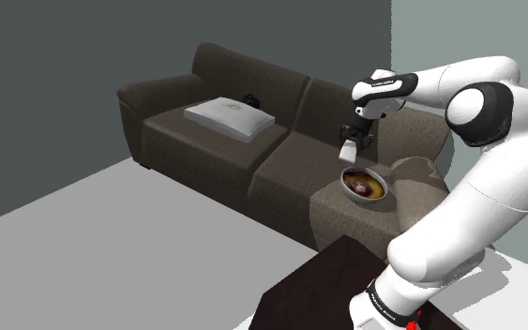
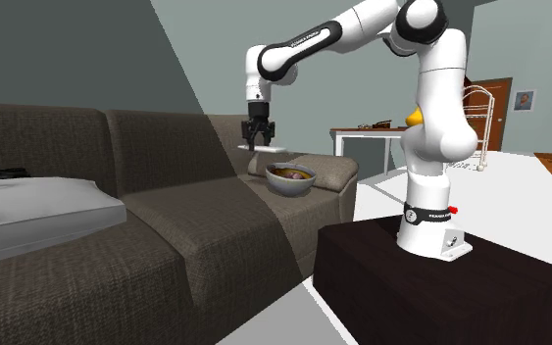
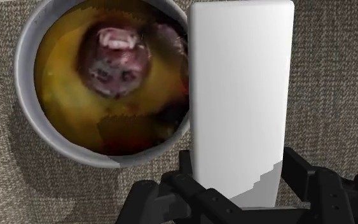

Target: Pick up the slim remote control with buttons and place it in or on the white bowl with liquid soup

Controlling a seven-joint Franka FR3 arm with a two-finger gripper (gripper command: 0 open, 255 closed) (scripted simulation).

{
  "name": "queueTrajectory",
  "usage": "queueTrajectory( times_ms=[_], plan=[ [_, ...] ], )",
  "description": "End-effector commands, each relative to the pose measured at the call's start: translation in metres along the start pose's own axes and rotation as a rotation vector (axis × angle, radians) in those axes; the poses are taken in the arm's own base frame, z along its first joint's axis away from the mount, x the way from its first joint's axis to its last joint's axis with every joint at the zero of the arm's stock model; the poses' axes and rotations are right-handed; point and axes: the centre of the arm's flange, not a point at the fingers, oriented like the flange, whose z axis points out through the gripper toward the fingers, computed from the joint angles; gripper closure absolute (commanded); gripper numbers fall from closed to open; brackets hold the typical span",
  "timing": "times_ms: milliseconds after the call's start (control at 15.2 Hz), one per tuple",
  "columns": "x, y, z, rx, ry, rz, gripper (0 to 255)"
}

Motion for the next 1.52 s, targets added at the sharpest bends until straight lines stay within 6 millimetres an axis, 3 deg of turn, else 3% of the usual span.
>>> queueTrajectory(
  times_ms=[0, 462, 1452],
  plan=[
    [-0.008, 0.024, 0.000, 0.000, 0.000, -0.001, 255],
    [-0.038, 0.115, 0.000, 0.000, 0.000, -0.001, 255],
    [-0.039, 0.114, 0.072, 0.000, 0.000, -0.001, 255]
  ],
)
